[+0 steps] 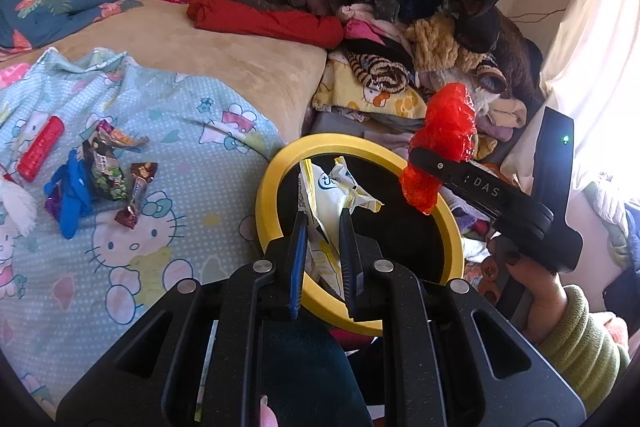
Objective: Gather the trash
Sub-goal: 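Carry the red bag and yellow wrapper over the bin with both tools, then open the right tool dropping the red bag while the left tool releases the wrapper into the bin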
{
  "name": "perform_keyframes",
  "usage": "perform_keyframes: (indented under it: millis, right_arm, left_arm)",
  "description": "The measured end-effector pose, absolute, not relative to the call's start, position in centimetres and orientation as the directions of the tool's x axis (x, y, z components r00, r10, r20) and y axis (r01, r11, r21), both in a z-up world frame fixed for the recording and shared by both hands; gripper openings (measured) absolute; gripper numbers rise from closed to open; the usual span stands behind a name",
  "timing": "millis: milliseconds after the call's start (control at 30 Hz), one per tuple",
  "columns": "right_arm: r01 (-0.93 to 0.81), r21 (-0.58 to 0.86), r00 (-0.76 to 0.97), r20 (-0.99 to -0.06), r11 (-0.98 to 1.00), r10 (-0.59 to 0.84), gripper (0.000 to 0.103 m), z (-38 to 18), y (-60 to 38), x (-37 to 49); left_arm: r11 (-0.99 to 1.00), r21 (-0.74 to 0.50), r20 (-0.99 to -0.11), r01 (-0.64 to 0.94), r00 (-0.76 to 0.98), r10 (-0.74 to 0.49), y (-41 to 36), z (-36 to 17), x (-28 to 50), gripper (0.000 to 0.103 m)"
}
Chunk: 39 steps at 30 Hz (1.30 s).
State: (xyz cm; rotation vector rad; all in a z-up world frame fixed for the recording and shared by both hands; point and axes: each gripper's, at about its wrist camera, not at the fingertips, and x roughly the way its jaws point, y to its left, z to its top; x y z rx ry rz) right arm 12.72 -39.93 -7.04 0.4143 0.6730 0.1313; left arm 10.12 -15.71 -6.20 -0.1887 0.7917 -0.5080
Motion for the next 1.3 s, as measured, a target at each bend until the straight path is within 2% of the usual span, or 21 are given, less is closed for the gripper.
perform_keyframes:
  millis: [500,667,733,867,900,967,1033,1100,1167,1233,1300]
  right_arm:
    - [0.104,0.425,0.738,-0.639,0.899,0.216,0.032,-9.7,-41.9,13.4]
    - [0.137,0.432,0.733,-0.649,0.892,0.202,0.041,-10.2,-42.6,13.4]
    - [0.148,0.433,0.736,-0.648,0.889,0.194,0.049,-10.2,-42.8,13.4]
    - [0.161,0.439,0.741,-0.646,0.884,0.186,0.058,-10.2,-43.2,13.3]
    - [0.164,0.439,0.743,-0.644,0.883,0.182,0.061,-10.2,-43.2,13.2]
    - [0.171,0.438,0.744,-0.645,0.883,0.175,0.065,-10.2,-43.3,13.2]
    - [0.176,0.436,0.744,-0.646,0.882,0.17,0.069,-10.3,-43.4,13.2]
    - [0.178,0.437,0.745,-0.645,0.882,0.17,0.072,-10.2,-43.4,13.2]
    - [0.176,0.435,0.744,-0.646,0.883,0.17,0.074,-10.2,-43.4,13.2]
    - [0.173,0.428,0.746,-0.645,0.887,0.166,0.076,-10.1,-43.1,13.2]
    - [0.168,0.419,0.75,-0.641,0.892,0.16,0.077,-9.9,-42.8,13.1]
  left_arm:
    - [0.867,-0.333,-0.679,0.37,0.543,-0.493,-18.1,-8.7,12.7,0.01]
    - [0.867,-0.344,-0.692,0.362,0.526,-0.494,-18.6,-9.5,13.6,0.01]
    - [0.865,-0.347,-0.695,0.363,0.521,-0.497,-18.8,-9.7,14.0,0.01]
    - [0.858,-0.357,-0.691,0.369,0.514,-0.508,-19.1,-9.8,14.5,0.011]
    - [0.855,-0.365,-0.689,0.368,0.511,-0.514,-19.1,-9.8,14.6,0.014]
    - [0.852,-0.378,-0.684,0.363,0.51,-0.521,-18.9,-9.9,14.6,0.04]
    - [0.855,-0.375,-0.677,0.359,0.523,-0.517,-18.6,-9.6,14.4,0.056]
    - [0.858,-0.373,-0.668,0.353,0.539,-0.513,-18.2,-9.4,14.1,0.064]
    - [0.865,-0.368,-0.658,0.34,0.562,-0.501,-17.8,-9.0,13.8,0.084]
    - [0.869,-0.368,-0.647,0.331,0.58,-0.495,-17.2,-8.6,13.5,0.091]
    - [0.877,-0.358,-0.641,0.319,0.599,-0.48,-16.8,-8.1,13.3,0.092]
